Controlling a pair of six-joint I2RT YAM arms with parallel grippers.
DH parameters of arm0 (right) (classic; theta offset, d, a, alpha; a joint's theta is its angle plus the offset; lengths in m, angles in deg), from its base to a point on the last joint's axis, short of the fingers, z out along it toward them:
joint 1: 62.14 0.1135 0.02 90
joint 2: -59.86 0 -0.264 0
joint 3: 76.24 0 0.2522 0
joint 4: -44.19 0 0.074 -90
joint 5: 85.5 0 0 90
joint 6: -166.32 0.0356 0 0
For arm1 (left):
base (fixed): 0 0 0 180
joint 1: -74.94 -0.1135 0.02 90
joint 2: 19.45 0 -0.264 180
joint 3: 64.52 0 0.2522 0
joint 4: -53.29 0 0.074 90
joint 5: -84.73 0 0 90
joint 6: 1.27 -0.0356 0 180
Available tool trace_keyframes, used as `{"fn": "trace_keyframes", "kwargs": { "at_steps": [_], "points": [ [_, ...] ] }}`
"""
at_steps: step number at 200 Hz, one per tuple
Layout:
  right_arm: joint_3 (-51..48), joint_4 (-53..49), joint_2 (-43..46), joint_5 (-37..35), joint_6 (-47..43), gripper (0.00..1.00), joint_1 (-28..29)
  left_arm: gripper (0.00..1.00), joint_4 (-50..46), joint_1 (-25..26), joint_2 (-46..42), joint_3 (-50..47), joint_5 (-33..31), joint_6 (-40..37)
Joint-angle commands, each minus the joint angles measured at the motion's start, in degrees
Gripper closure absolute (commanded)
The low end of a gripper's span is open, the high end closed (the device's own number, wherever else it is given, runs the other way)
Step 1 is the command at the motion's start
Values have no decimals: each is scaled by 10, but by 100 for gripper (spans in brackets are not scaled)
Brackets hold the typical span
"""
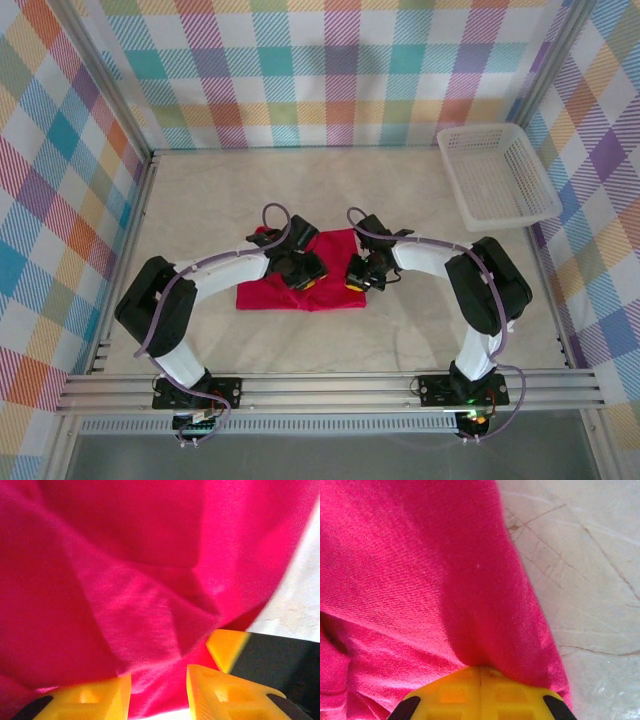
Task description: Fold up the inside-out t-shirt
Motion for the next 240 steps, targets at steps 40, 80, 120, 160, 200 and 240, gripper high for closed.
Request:
{"fn": "trace_keyframes", "kwargs": {
  "at_steps": [40,80,120,160,200,240],
  "points": [
    [-12,-62,-15,-96,3,100,-3,66,-132,-168,-86,-128,4,-106],
    [7,-66,-1,-72,-8,100,-2,66,-226,-218,-223,-137,-99,-101],
    [44,-83,36,-49,-20,100,-2,66,-238,-122,-243,-54,-161,-54],
    [97,-90,23,-48,-34,100,-2,67,-167,-13,-113,49,-116,-21],
    [112,-82,-54,-53,-31,100,-16,71,-95,16,-1,58,-61,10],
    [79,-61,-84,-42,-32,100,-20,71,-60,-35,4,-34,-32,10]
  ]
}}
